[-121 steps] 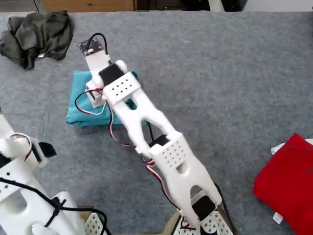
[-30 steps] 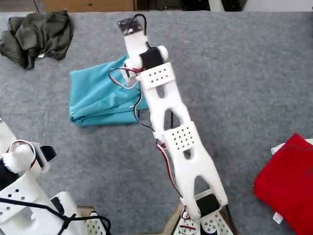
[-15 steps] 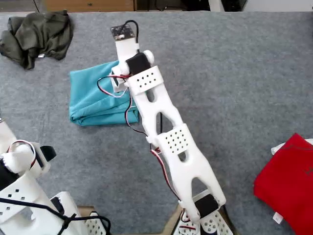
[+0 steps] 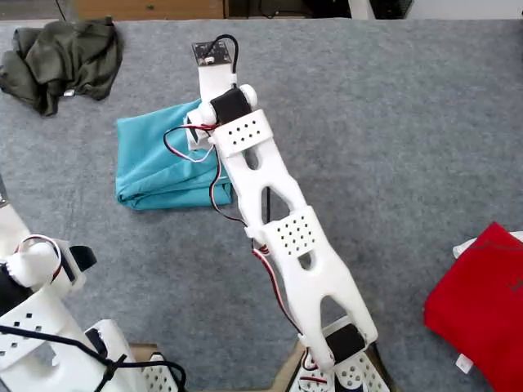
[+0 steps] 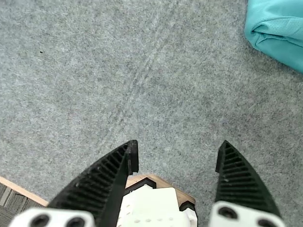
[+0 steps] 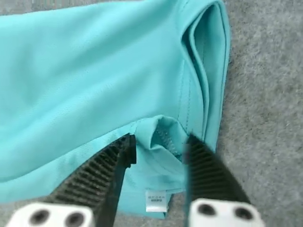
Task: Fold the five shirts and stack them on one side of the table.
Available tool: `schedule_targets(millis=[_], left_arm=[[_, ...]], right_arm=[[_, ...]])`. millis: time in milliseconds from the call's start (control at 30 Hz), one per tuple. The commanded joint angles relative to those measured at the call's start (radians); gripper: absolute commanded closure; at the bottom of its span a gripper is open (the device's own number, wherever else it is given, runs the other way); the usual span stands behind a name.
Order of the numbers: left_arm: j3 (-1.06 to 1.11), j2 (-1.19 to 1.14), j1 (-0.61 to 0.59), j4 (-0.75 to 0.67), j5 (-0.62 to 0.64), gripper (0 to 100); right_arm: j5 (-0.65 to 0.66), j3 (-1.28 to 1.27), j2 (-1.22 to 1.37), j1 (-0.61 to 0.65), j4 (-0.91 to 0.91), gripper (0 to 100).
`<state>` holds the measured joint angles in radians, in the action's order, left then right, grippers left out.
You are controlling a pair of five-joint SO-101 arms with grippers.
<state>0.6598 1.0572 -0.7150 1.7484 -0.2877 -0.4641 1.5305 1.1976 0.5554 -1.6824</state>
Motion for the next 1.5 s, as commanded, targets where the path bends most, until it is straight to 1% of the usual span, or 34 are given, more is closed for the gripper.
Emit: schedule_targets(millis=[0, 133, 300, 367, 433, 600, 767, 967, 1067, 1333, 1467], left_arm=[[-0.003, 0.007, -0.009, 0.009, -0.009, 73], [-0.005, 0.007, -0.009, 0.009, -0.009, 73], [-0.005, 0.007, -0.009, 0.009, -0.009, 73], [-0.006, 0.007, -0.009, 0.009, -0.009, 73], [-0.006, 0.007, -0.009, 0.009, -0.009, 73], [-0.009, 0.007, -0.009, 0.009, -0.009, 73], [-0.009, 0.007, -0.011, 0.009, -0.009, 73], [-0.011, 0.007, -0.011, 0.009, -0.009, 73], [-0.011, 0.007, -0.011, 0.009, -0.009, 73], [-0.011, 0.007, -0.011, 0.009, -0.009, 73], [-0.011, 0.007, -0.011, 0.009, -0.009, 73]], right_arm=[[0.012, -0.002, -0.093, 0.010, 0.035, 99.5], [0.026, -0.002, -0.093, 0.001, 0.032, 97.0], [0.026, -0.002, -0.094, -0.030, 0.025, 97.2], [0.023, 0.007, -0.099, -0.035, 0.002, 97.3], [0.023, 0.008, -0.101, -0.035, -0.028, 99.4], [0.021, 0.010, -0.102, -0.035, -0.095, 99.2], [0.005, 0.068, -0.105, -0.035, -0.103, 99.2], [0.006, 0.077, -0.189, -0.036, -0.104, 99.2], [0.006, -0.008, -0.257, -0.036, -0.104, 99.2], [0.000, -0.476, -0.522, -0.033, -0.101, 99.2], [0.000, -0.613, -0.581, -0.036, -0.098, 99.0]])
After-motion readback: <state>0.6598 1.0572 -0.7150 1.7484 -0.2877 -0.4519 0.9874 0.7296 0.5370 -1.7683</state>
